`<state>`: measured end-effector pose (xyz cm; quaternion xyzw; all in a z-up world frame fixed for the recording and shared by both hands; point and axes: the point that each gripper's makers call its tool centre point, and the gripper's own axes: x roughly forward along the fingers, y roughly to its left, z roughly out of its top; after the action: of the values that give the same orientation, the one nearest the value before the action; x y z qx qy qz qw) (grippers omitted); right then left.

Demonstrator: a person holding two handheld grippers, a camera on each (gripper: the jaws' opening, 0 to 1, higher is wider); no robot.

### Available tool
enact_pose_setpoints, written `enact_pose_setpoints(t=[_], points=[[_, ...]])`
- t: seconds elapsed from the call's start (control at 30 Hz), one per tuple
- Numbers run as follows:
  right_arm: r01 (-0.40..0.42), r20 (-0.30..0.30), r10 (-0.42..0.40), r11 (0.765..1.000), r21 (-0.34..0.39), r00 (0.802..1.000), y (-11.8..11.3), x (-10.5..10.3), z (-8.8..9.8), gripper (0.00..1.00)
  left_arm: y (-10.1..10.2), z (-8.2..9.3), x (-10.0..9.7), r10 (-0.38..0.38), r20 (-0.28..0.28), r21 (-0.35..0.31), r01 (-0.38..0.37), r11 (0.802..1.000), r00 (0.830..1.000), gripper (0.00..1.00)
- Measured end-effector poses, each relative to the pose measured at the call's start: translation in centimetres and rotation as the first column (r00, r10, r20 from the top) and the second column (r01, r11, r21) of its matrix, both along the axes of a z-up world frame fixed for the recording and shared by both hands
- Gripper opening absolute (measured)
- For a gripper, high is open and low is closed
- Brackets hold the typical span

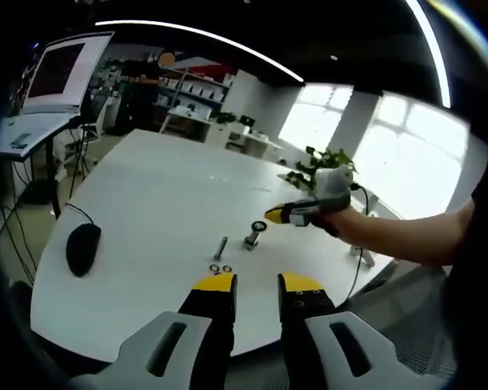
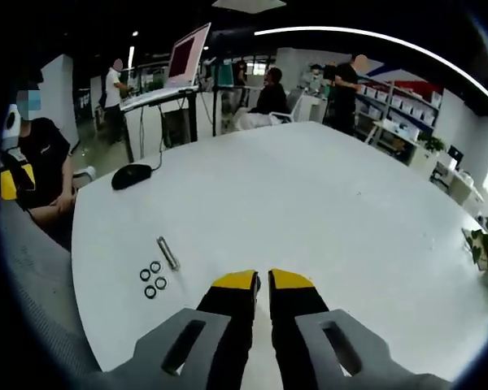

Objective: Place the washer onto the threaded stud by aligning its center hole with the stud, sliding it down to the base, and recovering from edge contact or off-axis alignment until the washer reaches the visible bottom stop.

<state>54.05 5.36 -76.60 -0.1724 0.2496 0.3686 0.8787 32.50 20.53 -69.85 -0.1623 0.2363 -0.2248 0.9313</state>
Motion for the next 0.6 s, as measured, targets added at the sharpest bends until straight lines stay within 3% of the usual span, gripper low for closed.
enact_pose_setpoints(t=[0.07,0.13,0.17,0.27,0.6], points=[[-0.021,-0.012,0.02,1.0,-0.013,1.0,0.3,-0.4,-0.4,0.03,0.0,0.0,0.0,0.0,0.0,0.001,0.0,1.0,1.0,0.18],[-0.038,-0.107,0.025,0.992,-0.123,0.994,-0.8,-1.5,-3.4,0.03,0.0,0.0,0.0,-0.001,-0.001,0.001,0.001,1.0,1.0,0.18],[-0.024,-0.113,0.009,0.991,-0.135,0.994,-1.2,-1.5,-3.7,0.03,0.0,0.0,0.0,-0.002,-0.001,0.001,0.002,1.0,1.0,0.18],[-0.019,-0.083,0.014,0.998,-0.064,0.996,-0.8,-1.8,-2.3,0.03,0.0,0.0,0.0,-0.002,-0.001,0.001,0.002,1.0,1.0,0.18],[-0.021,-0.075,0.018,0.999,-0.046,0.997,-0.5,-1.3,-1.5,0.03,0.0,0.0,0.0,-0.001,0.003,0.0,0.001,1.0,1.0,0.18]])
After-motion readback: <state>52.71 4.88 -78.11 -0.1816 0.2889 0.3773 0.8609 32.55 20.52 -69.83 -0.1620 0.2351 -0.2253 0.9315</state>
